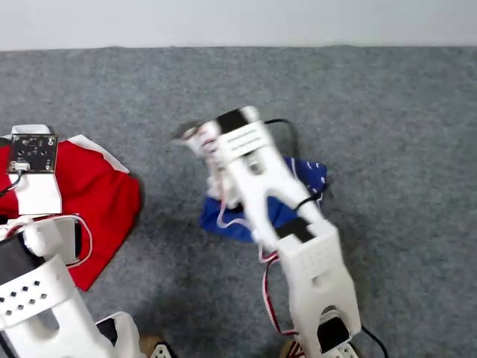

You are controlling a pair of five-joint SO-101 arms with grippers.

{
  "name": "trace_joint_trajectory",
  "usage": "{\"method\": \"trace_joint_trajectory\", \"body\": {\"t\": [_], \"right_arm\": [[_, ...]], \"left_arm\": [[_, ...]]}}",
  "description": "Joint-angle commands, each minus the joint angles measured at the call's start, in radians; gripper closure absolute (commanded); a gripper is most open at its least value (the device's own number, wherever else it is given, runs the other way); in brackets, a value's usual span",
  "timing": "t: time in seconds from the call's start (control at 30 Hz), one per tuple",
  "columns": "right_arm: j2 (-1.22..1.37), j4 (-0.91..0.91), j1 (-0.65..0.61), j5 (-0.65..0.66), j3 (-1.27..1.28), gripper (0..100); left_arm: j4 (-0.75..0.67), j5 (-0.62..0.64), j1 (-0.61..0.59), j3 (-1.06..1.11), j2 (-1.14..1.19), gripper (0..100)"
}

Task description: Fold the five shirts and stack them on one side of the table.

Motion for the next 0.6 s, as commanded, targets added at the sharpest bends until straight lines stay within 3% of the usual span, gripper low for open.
{"method": "trace_joint_trajectory", "body": {"t": [0.0, 0.17, 0.43, 0.57], "right_arm": [[-0.128, 0.042, -0.054, -0.018, -0.008, 98.8], [-0.208, 0.041, -0.001, -0.017, -0.008, 98.8], [-0.202, 0.041, 0.217, -0.017, -0.002, 97.3], [-0.140, 0.039, 0.292, -0.023, -0.006, 83.8]], "left_arm": [[-0.021, 0.002, 0.002, -0.008, -0.017, 98], [-0.021, 0.003, 0.003, -0.008, -0.017, 98], [-0.021, 0.003, 0.000, -0.007, -0.017, 98], [-0.021, 0.003, 0.003, -0.005, -0.017, 98]]}}
